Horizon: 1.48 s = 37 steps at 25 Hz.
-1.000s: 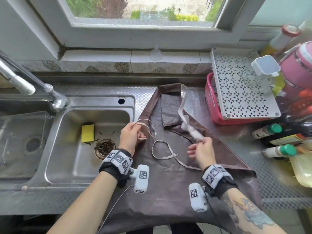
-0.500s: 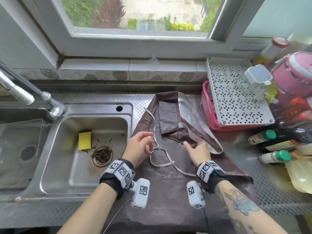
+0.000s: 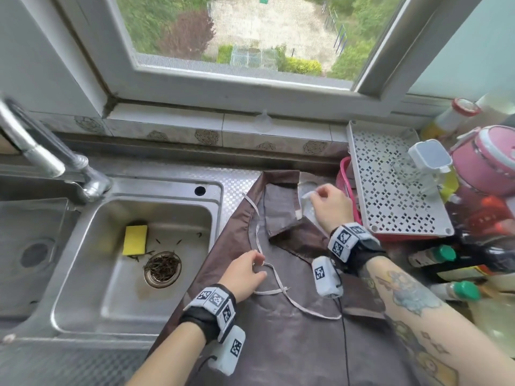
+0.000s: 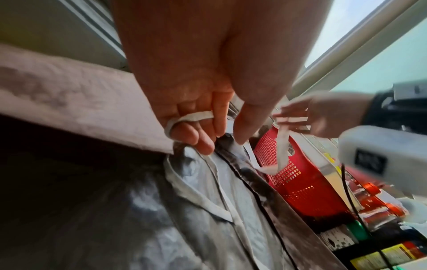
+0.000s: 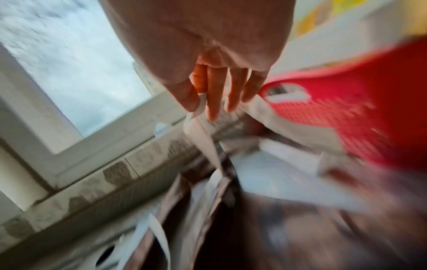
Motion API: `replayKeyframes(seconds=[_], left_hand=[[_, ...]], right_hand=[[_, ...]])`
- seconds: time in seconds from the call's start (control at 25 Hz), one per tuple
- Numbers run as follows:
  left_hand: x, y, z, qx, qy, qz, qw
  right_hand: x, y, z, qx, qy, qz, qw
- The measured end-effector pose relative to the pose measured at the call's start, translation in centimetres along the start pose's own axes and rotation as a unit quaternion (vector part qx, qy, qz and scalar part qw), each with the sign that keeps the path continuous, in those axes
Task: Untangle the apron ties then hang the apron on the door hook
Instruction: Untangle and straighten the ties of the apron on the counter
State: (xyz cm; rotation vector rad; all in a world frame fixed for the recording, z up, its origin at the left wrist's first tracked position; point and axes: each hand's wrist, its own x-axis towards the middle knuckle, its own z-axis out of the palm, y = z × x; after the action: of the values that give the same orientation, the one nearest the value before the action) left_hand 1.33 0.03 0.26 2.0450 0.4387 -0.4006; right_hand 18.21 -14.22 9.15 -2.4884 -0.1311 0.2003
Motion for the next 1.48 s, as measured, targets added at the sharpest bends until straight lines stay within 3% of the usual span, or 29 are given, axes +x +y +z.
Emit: replayKeyframes(seconds=[0.08,0.2,0.28,0.32,0.44,0.56,0.72,0.84,0.96,1.04,1.12,1.2,1.28,1.36,1.44,1.48], left_hand=[[0.0,0.0,0.0,-0.015,0.011,-0.011,1.000],[-0.3,-0.1,0.1,-0.015,0.012,-0.011,1.000],[-0.2,-0.2,-0.1,-0.015,0.008,-0.012,1.000],[-0.2,-0.2,-0.2,-0.017,0.008,-0.014,1.000],[0.0,-0.3,-0.3,-0.031,0.009,-0.015,0.999],[0.2,-0.3,-0.1,-0.064,0.014,-0.001,0.998],[-0.2,0.3,0.6,-0.100,0.037,-0.002,0.994],[-0.9,0.4,1.0,-0.092,0.060,0.000,0.994],[-1.6,0.3,1.5,-0.105,0.045,0.004,0.993],[-1.9,0.1,1.6,-0.114,0.038,0.002,0.993],[-2.2,0.4,1.8,-0.113,0.043,0.001,0.993],[-2.2,0.8,1.8,-0.123,0.059,-0.013,0.991],[-2.2,1.3,2.0,-0.122,0.077,-0.030,0.989],[-2.2,1.8,2.4,-0.114,0.063,-0.031,0.991],[-2.4,2.8,2.8,-0.150,-0.002,-0.016,0.988],[-2.7,3.3,2.9,-0.163,-0.035,-0.004,0.986]], right_hand=[[3.2,-3.9,-1.8,-0.036,0.036,-0.122,0.991],[6.2,-7.8,-3.5,-0.093,0.093,-0.271,0.954],[7.2,-8.4,-3.6,-0.115,0.104,-0.303,0.940],[7.4,-8.2,-3.4,-0.107,0.083,-0.292,0.947],[5.7,-6.4,-1.9,-0.071,-0.074,-0.179,0.978],[0.8,-2.3,0.5,-0.066,-0.100,-0.111,0.987],[-8.7,4.5,6.1,-0.145,-0.249,-0.034,0.957],[-13.9,7.0,8.7,-0.254,-0.240,-0.013,0.937],[-15.7,8.0,8.6,-0.276,-0.239,-0.012,0.931],[-15.4,8.2,8.1,-0.201,-0.243,0.017,0.949],[-14.8,8.2,7.1,0.028,-0.209,0.104,0.972],[-13.4,8.1,5.8,0.254,-0.100,0.164,0.948],[-12.3,7.2,3.8,0.405,-0.036,0.171,0.897],[-12.2,5.6,2.0,0.458,-0.050,0.105,0.881],[-12.8,4.1,1.6,0.416,-0.113,0.028,0.902],[-13.2,3.8,1.9,0.346,-0.148,-0.015,0.926]])
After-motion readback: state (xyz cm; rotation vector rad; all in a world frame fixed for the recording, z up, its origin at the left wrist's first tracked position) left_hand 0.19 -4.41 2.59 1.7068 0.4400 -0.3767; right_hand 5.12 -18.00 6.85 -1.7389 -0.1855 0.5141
